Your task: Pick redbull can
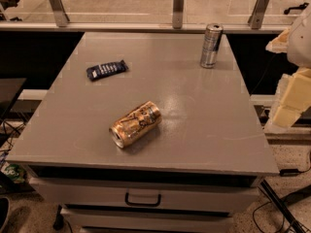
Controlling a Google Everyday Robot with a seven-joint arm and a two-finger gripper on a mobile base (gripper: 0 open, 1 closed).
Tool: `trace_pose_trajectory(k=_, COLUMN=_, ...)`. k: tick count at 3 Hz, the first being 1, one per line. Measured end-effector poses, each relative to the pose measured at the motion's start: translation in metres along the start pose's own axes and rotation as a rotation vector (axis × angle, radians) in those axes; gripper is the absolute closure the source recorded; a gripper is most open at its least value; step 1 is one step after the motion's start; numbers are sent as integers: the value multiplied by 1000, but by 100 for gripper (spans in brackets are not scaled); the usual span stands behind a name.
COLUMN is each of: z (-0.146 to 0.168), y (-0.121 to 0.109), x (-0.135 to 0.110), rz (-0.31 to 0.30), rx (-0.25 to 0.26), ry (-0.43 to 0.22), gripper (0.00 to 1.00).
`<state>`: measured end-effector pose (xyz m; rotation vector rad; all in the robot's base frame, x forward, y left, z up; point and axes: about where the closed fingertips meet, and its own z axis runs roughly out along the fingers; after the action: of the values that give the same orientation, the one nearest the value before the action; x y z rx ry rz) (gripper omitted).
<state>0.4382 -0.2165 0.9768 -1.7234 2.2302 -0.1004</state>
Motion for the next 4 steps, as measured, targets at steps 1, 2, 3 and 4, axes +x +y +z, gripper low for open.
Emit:
trace_pose_trajectory(k=1, z=-1, y=-4, x=0, rz=13, rx=8, ry=-1, gripper=0)
trace_pose_trajectory(k=2, z=-3, y=-21, x=3, rz=80, rx=44, ry=-6, gripper=0)
trace_pose_trajectory(k=3, z=6, y=-84, x=14, rz=202, rx=119, ry=-79, gripper=0)
trace_pose_trajectory(k=4, z=19, y=-139, x=14, rz=260, rx=161, ry=-141, gripper=0)
